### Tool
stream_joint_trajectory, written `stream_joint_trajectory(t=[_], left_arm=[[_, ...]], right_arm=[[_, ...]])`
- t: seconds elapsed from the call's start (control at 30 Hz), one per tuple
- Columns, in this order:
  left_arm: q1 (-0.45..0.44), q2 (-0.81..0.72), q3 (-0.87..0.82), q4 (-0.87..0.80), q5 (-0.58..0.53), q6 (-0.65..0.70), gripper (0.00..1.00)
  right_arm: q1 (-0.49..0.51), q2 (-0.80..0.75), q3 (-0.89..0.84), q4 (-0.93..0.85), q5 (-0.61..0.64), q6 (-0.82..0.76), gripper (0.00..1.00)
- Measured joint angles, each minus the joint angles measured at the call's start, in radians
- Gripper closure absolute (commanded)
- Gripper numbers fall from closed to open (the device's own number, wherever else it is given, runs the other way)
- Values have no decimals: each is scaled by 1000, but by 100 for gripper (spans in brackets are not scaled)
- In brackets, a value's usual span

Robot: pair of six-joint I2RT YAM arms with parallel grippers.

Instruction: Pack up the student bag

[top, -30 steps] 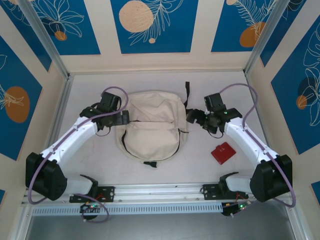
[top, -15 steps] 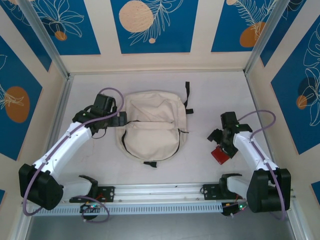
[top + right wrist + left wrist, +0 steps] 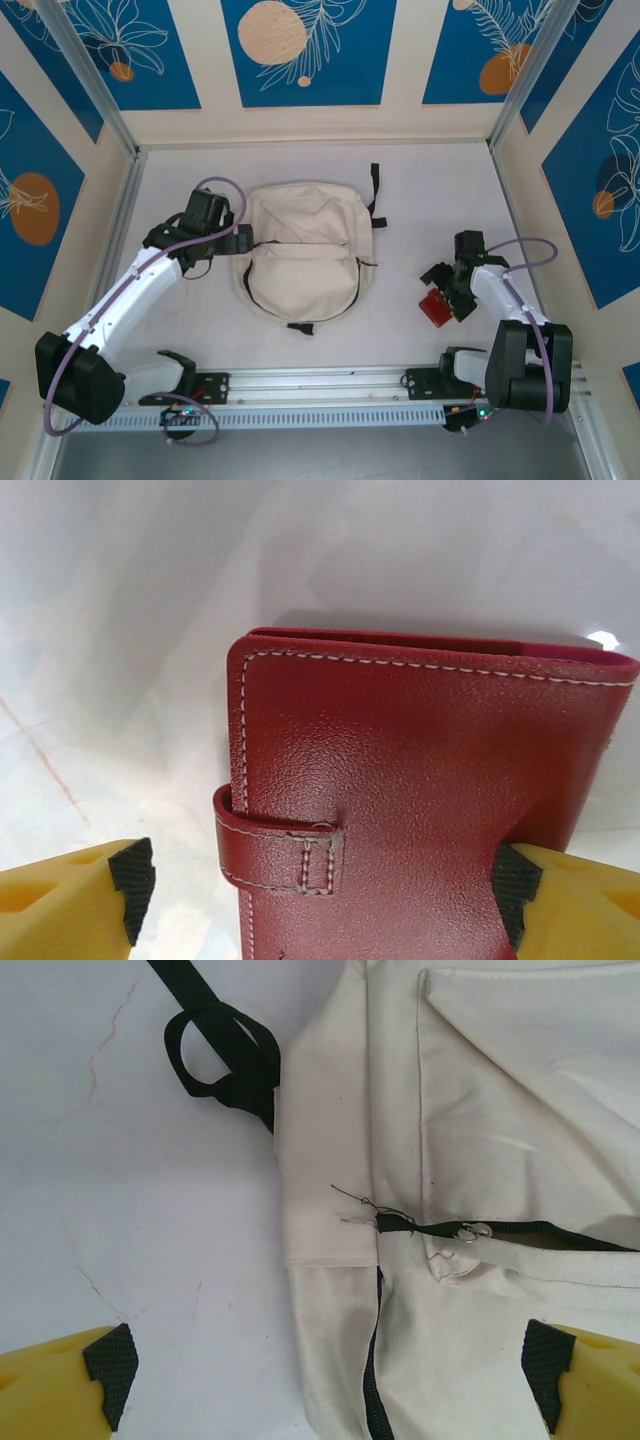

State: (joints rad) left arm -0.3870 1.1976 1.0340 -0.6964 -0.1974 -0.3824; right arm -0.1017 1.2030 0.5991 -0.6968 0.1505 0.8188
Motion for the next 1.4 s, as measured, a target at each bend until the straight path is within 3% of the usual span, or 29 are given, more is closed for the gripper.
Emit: stream_joint_trajectory(t=[0.43, 0.67, 0.83, 1.03, 1.4], left_arm=[[0, 2, -1, 0, 11, 0, 0], [1, 8, -1, 0, 11, 0, 0], [1, 10, -1, 0, 11, 0, 0], [1, 10, -1, 0, 11, 0, 0], [1, 13, -1, 0, 11, 0, 0]], right_arm=[[142, 189, 121, 76, -113, -12, 13], [152, 156, 156, 64, -134, -38, 14], [91, 77, 156, 23, -90, -55, 22], [6, 87, 108, 29, -91, -66, 40], [1, 178, 98, 77, -133, -65, 53]])
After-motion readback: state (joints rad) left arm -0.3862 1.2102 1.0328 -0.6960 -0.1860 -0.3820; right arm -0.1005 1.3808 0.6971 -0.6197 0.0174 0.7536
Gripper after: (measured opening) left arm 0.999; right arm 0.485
